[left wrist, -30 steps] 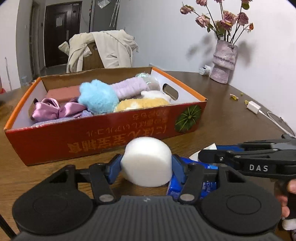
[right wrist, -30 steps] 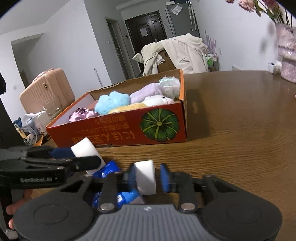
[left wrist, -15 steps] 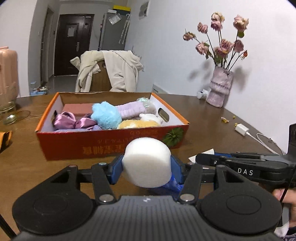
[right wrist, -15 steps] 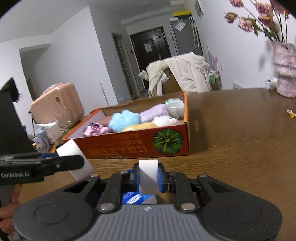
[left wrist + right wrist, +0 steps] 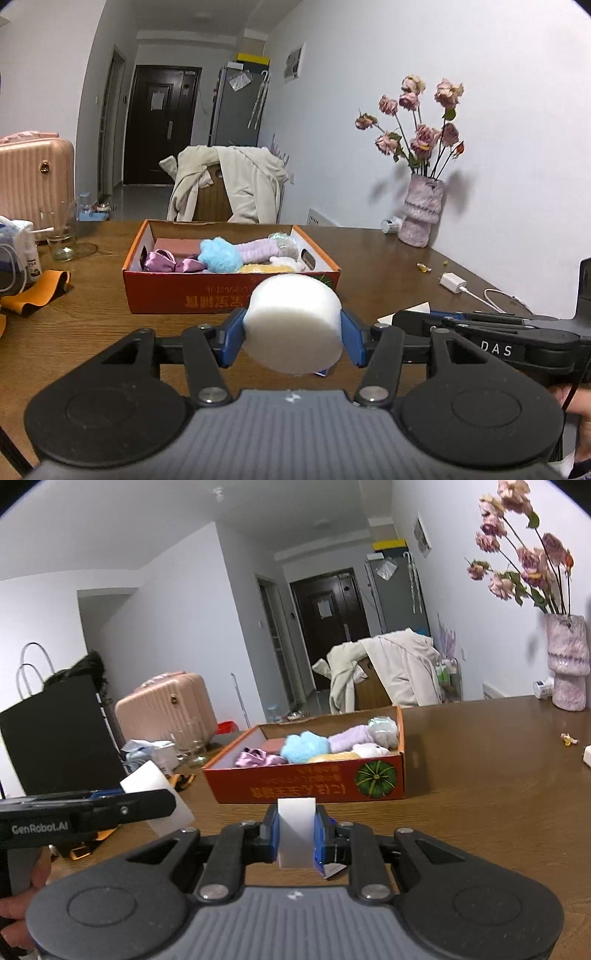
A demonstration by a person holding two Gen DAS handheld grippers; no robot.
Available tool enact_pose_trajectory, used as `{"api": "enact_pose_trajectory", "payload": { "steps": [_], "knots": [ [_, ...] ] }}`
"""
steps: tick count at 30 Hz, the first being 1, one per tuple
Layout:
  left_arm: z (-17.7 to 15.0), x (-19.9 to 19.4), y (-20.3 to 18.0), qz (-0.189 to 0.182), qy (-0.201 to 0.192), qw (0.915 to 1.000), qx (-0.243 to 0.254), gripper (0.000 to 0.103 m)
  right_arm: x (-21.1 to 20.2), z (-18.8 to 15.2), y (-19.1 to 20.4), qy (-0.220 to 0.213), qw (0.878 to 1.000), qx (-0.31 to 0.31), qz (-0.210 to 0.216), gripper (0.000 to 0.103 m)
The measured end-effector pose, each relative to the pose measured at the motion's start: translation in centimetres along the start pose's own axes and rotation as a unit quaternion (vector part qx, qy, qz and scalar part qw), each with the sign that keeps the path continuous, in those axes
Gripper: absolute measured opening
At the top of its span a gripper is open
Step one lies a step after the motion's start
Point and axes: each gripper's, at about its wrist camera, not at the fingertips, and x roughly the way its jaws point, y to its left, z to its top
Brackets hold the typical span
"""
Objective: Organize soft objects
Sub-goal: 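Carry the white foam roll into the red box and open both grippers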
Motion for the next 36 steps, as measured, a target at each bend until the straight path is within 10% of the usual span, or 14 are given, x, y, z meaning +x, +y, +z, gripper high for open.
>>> {"api": "enact_pose_trajectory", "payload": {
  "steps": [13, 24, 36],
  "knots": [
    [2.7, 2.1, 0.0, -0.021, -0.016, 0.9996, 0.009, 0.055, -0.7, 2.4, -0.4, -0.03, 0.999, -0.014, 0.001, 0.018],
    [10.6, 20.7, 4.8, -0.005, 0.056, 0.9973, -0.047, 0.056, 15.3, 11.7, -7.9, 0.009, 1.0, 0.0, -0.004, 0.018],
    [8.8, 33.9, 7.5, 0.044, 0.113, 0.9887, -0.089, 0.066, 31.3, 12.7, -12.7, 0.103, 0.993, -0.015, -0.052, 0.032]
  ]
}}
